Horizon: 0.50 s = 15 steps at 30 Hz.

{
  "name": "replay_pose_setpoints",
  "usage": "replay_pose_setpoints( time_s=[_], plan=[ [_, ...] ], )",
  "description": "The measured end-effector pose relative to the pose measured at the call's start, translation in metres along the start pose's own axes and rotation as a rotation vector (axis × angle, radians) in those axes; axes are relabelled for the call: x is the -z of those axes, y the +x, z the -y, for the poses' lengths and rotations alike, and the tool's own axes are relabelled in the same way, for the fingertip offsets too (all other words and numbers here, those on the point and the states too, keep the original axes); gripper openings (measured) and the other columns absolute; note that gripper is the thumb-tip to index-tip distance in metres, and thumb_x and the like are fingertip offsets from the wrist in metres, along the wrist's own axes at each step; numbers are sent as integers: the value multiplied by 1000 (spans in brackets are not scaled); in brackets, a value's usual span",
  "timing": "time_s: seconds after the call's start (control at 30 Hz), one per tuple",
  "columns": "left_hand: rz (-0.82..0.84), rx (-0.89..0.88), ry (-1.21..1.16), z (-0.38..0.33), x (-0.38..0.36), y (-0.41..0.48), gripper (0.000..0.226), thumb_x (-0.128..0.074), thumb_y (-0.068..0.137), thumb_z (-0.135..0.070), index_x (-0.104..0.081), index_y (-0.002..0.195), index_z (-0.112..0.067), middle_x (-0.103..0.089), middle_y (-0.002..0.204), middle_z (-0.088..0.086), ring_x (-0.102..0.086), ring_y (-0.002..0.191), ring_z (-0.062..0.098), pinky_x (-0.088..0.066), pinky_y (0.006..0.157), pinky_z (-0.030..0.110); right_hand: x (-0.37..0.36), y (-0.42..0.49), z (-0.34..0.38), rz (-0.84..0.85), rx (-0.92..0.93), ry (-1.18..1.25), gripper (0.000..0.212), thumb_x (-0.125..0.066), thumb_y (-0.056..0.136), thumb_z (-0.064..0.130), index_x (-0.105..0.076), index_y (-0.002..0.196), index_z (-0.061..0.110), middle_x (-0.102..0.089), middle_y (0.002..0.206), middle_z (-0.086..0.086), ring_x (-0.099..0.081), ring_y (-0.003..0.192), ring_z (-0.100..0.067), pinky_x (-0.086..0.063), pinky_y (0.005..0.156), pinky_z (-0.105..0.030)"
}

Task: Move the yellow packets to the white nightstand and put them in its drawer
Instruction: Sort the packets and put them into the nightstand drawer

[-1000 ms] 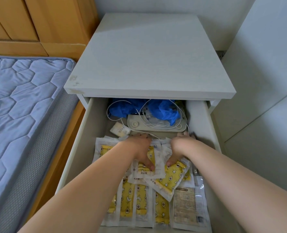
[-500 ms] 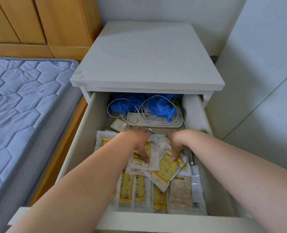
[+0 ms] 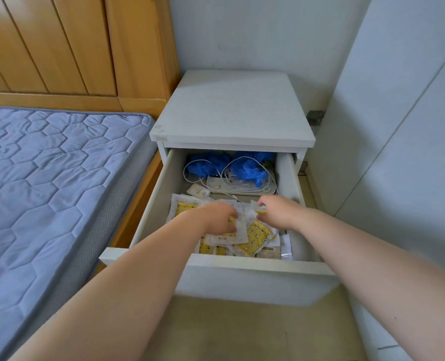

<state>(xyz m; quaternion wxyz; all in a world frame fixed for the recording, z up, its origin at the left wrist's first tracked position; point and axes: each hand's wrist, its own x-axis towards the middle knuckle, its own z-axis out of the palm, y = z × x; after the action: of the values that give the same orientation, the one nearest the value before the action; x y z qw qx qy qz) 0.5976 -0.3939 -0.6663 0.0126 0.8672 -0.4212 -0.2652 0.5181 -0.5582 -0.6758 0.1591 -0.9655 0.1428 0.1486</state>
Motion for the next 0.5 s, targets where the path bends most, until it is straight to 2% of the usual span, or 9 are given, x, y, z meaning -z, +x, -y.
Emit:
replay_pose_setpoints(
  time_s=[0.1,0.2,0.27,0.33,0.4,0.5],
  plan=[
    [2,-1,-95,-14,3,-43,34,-50,97,-37,-61,126,-22,-60,128,0,-56,112,17,-42,98,33,3,-41,2,-68,8,84,30,-46,97,38,-59,109,14,-64,108,-5,-60,93,-21,-47,76,-33],
    [40,-12,-228,-24,2,-82,37,-53,94,-46,-68,114,-19,-66,115,-1,-60,103,16,-44,96,33,3,-80,7,-95,28,162,41,-39,100,37,-62,96,4,-67,95,-12,-62,81,-24,-48,70,-34],
    [35,-30,-263,-30,-1,-101,37,-64,87,-45,-68,116,-22,-65,114,-6,-58,105,14,-45,95,31,2,-102,11,-64,44,219,48,-35,100,41,-64,97,3,-68,96,-10,-63,84,-23,-48,74,-33],
    [-31,-25,-167,-34,-8,-112,39,-69,83,-39,-65,118,-23,-64,112,-6,-58,102,14,-47,91,31,-2,-120,15,-26,59,222,54,-35,98,50,-65,97,5,-66,92,-7,-62,87,-22,-47,77,-33],
    [-157,3,22,-39,-17,-117,33,-67,86,-36,-66,116,-22,-63,104,-5,-56,94,14,-48,81,28,-9,-133,18,-4,62,182,53,-42,92,58,-65,95,10,-63,87,-2,-60,83,-20,-46,73,-33],
    [-284,41,132,-43,-29,-120,26,-62,89,-35,-67,110,-21,-64,100,-3,-58,93,18,-51,77,31,-16,-146,21,-53,75,69,37,-57,88,47,-63,109,18,-64,102,0,-60,92,-19,-46,73,-31]
  ],
)
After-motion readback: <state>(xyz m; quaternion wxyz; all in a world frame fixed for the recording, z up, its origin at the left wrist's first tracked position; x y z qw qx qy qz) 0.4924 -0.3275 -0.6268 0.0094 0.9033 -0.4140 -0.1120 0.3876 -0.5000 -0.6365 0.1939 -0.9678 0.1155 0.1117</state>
